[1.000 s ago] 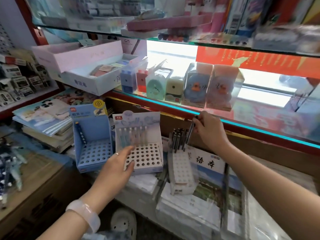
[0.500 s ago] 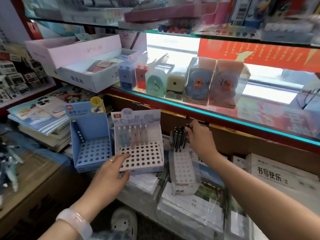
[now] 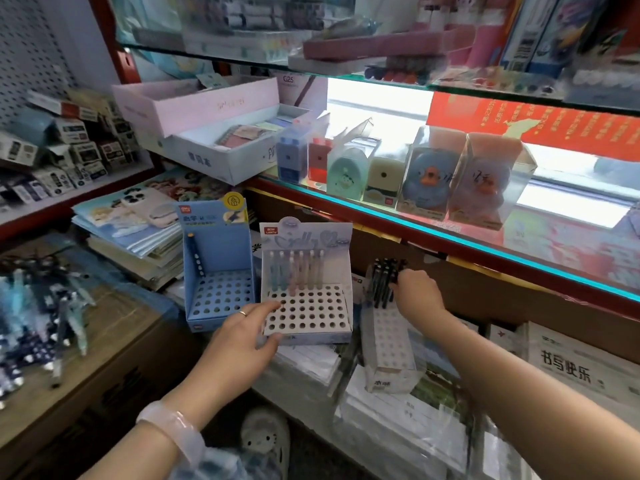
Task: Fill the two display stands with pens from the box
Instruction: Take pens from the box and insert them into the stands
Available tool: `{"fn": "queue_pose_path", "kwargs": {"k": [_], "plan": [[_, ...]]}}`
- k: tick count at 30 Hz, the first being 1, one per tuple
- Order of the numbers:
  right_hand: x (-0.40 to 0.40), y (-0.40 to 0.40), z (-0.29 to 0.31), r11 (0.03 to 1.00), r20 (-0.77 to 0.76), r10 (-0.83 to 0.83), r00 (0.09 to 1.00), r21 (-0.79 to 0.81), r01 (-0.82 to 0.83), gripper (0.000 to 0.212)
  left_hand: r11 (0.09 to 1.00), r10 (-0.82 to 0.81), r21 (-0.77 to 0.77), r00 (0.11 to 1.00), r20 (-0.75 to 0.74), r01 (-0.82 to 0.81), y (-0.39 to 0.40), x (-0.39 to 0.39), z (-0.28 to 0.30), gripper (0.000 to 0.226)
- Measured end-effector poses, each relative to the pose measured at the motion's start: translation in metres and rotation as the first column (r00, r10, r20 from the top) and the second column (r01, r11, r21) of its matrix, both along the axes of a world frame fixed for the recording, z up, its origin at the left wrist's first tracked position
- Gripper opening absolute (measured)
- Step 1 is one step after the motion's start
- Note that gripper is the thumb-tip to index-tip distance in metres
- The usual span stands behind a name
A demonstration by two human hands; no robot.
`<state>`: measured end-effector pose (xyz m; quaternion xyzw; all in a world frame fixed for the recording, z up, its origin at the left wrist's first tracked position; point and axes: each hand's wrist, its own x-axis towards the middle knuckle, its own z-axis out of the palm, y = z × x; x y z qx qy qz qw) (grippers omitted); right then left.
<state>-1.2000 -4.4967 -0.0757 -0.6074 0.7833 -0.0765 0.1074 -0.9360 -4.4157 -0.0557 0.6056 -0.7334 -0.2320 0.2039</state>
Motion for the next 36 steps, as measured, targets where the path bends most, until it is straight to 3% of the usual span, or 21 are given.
{"fn": "queue_pose_path", "kwargs": {"k": [3, 5, 10, 16, 21, 28, 33, 36], "plan": [[0.009, 0.004, 0.009, 0.977, 0.026, -0.001, 1.000, 0.213, -0.005, 0.008, 1.000, 0.006, -0.028, 1.000, 0.017, -0.005, 0.004, 0.014, 0.007, 0.051], [0.031, 0.008, 0.018, 0.966, 0.039, 0.086, 0.996, 0.243, -0.093, 0.018, 0.999, 0.026, -0.036, 1.000, 0.012, -0.026, 0.007, 0.024, 0.015, 0.051], [0.123, 0.013, 0.060, 0.931, 0.179, 0.365, 0.914, -0.065, -0.359, 0.020, 0.989, 0.110, -0.096, 0.994, 0.002, -0.109, 0.011, 0.058, 0.038, 0.050], [0.248, 0.014, 0.094, 0.710, 0.073, 0.703, 0.707, -0.018, -0.704, 0.030, 0.958, 0.269, -0.096, 0.963, -0.032, -0.271, 0.032, 0.135, 0.052, 0.051], [0.339, 0.021, 0.089, 0.527, 0.129, 0.836, 0.533, 0.078, -0.846, 0.033, 0.892, 0.452, 0.009, 0.892, -0.032, -0.452, 0.066, 0.219, 0.041, 0.052], [0.434, 0.035, 0.061, 0.365, 0.199, 0.898, 0.392, 0.159, -0.917, 0.042, 0.662, 0.746, 0.129, 0.666, -0.014, -0.738, 0.100, 0.313, 0.013, 0.047], [0.476, 0.038, 0.039, 0.345, 0.252, 0.899, 0.358, 0.095, -0.934, 0.040, 0.477, 0.874, 0.255, 0.484, -0.042, -0.841, 0.096, 0.349, -0.005, 0.018], [0.492, 0.036, 0.030, 0.332, 0.256, 0.906, 0.338, 0.065, -0.941, 0.038, 0.396, 0.899, 0.383, 0.438, 0.024, -0.834, 0.079, 0.362, -0.016, 0.026]]}}
